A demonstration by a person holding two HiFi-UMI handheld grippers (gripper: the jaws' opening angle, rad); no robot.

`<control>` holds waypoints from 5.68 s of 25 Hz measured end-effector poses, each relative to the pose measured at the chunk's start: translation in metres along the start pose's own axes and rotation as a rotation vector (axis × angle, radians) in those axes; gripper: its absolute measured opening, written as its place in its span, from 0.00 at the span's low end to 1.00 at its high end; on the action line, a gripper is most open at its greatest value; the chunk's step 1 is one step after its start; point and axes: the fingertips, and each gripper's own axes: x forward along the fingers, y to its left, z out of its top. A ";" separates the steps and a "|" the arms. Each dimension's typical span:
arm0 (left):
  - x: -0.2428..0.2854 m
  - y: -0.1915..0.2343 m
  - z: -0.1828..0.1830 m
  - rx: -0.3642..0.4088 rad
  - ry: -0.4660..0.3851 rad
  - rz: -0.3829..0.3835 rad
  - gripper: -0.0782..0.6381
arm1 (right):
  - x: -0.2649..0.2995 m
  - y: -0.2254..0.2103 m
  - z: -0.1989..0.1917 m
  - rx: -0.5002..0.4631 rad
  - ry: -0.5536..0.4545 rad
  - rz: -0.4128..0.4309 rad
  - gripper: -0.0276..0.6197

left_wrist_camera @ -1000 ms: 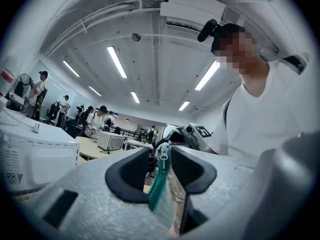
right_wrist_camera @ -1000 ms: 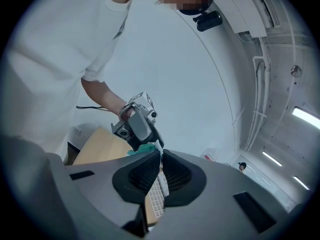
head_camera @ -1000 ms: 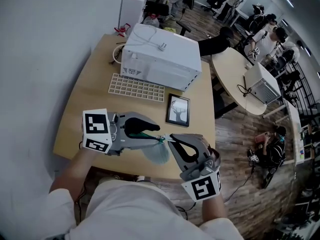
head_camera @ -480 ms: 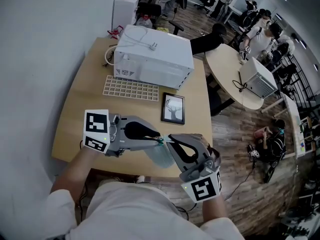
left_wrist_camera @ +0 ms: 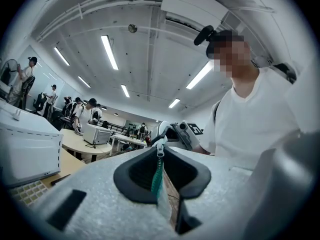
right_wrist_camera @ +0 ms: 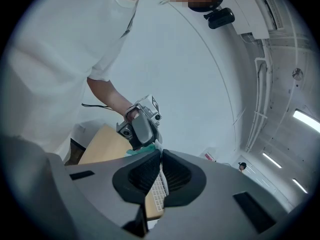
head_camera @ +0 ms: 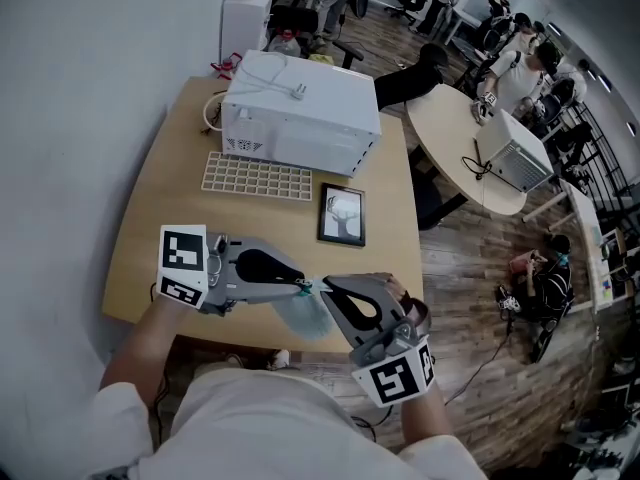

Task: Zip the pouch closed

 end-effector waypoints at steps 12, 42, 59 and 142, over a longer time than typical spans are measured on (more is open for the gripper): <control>-0.015 -0.012 -0.017 -0.160 0.038 -0.016 0.19 | 0.004 0.024 0.011 -0.053 -0.049 0.050 0.06; -0.020 -0.014 -0.027 -0.236 0.058 -0.016 0.18 | -0.006 0.019 0.004 0.045 -0.070 0.016 0.06; -0.021 -0.010 -0.041 -0.235 0.084 0.043 0.18 | -0.014 0.011 -0.001 0.112 -0.097 -0.017 0.05; -0.087 0.010 -0.064 -0.248 0.119 0.279 0.18 | -0.036 -0.042 -0.044 0.220 -0.058 -0.211 0.05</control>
